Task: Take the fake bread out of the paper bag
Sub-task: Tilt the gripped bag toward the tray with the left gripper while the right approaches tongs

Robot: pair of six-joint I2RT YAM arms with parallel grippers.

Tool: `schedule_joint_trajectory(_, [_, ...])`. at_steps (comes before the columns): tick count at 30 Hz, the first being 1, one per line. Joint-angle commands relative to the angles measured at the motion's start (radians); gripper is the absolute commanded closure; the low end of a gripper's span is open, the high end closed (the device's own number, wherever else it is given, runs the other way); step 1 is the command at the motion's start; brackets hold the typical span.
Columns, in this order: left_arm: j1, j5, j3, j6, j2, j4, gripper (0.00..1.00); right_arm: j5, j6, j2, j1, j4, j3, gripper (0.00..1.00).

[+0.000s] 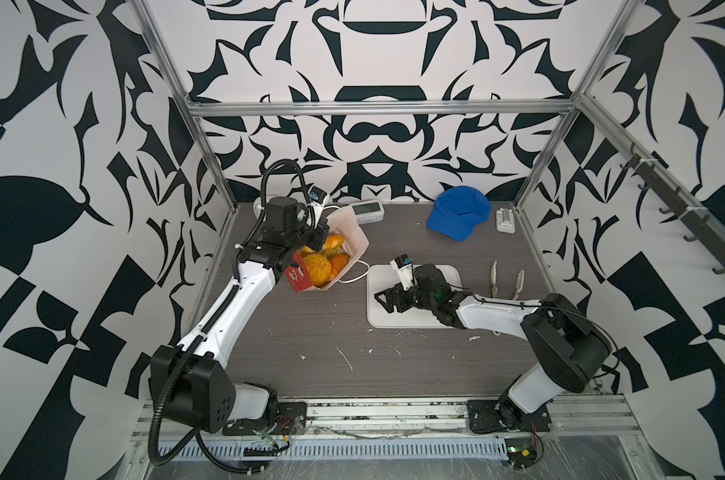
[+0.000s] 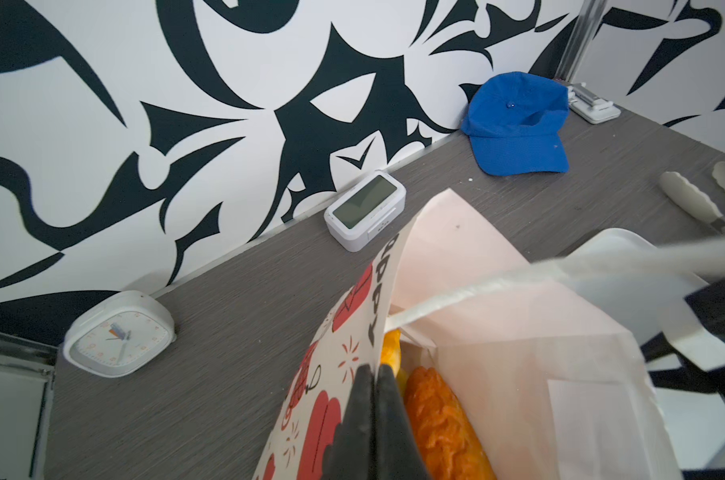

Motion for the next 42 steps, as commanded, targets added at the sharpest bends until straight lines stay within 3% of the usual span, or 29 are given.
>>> schedule_joint_trajectory(1, [-0.040,0.018,-0.041,-0.054,-0.040,0.036,1.00,0.160,-0.059,-0.094,-0.003,-0.077,0.043,0.09])
schedule_joint_trajectory(8, [-0.127,-0.034,-0.115,-0.132,-0.075,0.066,1.00,0.457,-0.158,-0.255,-0.016,-0.267,0.049,0.08])
schedule_joint_trajectory(11, [-0.166,-0.059,-0.143,-0.165,-0.075,0.084,1.00,0.519,-0.152,-0.310,-0.053,-0.323,0.037,0.07])
schedule_joint_trajectory(19, [-0.222,-0.102,-0.245,-0.243,-0.063,0.187,1.00,0.474,-0.087,-0.430,-0.218,-0.353,-0.047,0.08])
schedule_joint_trajectory(25, [-0.223,-0.144,-0.272,-0.272,0.011,0.307,1.00,0.492,-0.031,-0.405,-0.303,-0.413,-0.046,0.08])
schedule_joint_trajectory(33, [-0.221,-0.197,-0.251,-0.248,0.099,0.340,1.00,0.464,0.033,-0.344,-0.477,-0.524,-0.049,0.05])
schedule_joint_trajectory(42, [-0.200,-0.229,-0.265,-0.282,0.146,0.431,1.00,0.473,0.060,-0.381,-0.568,-0.648,-0.046,0.01])
